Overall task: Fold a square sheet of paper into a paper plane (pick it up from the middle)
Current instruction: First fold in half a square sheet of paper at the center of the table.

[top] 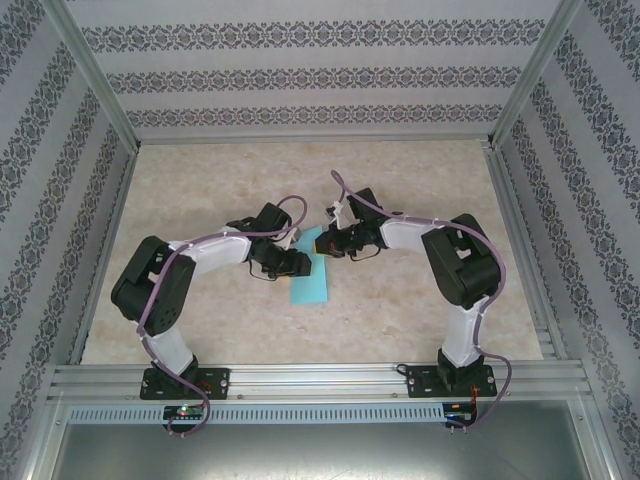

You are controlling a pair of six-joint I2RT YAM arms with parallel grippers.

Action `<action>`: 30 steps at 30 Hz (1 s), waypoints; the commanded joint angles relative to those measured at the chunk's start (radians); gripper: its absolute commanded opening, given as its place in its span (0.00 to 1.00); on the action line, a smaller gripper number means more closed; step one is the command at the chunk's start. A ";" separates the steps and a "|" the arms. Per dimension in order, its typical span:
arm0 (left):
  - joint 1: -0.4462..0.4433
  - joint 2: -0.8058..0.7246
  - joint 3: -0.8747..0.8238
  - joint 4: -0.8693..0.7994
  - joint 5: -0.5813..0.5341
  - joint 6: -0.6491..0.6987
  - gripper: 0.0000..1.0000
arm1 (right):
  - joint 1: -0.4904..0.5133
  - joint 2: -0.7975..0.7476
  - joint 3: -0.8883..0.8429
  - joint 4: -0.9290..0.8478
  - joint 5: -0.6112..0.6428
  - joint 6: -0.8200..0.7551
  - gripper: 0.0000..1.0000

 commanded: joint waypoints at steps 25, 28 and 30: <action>0.109 -0.377 -0.087 0.157 0.182 -0.210 0.70 | -0.103 -0.300 -0.047 0.312 -0.088 0.416 0.02; 0.109 -0.385 -0.097 0.188 0.206 -0.237 0.62 | -0.103 -0.301 -0.049 0.314 -0.085 0.418 0.02; 0.110 -0.393 -0.100 0.194 0.214 -0.244 0.55 | -0.103 -0.300 -0.055 0.318 -0.085 0.419 0.02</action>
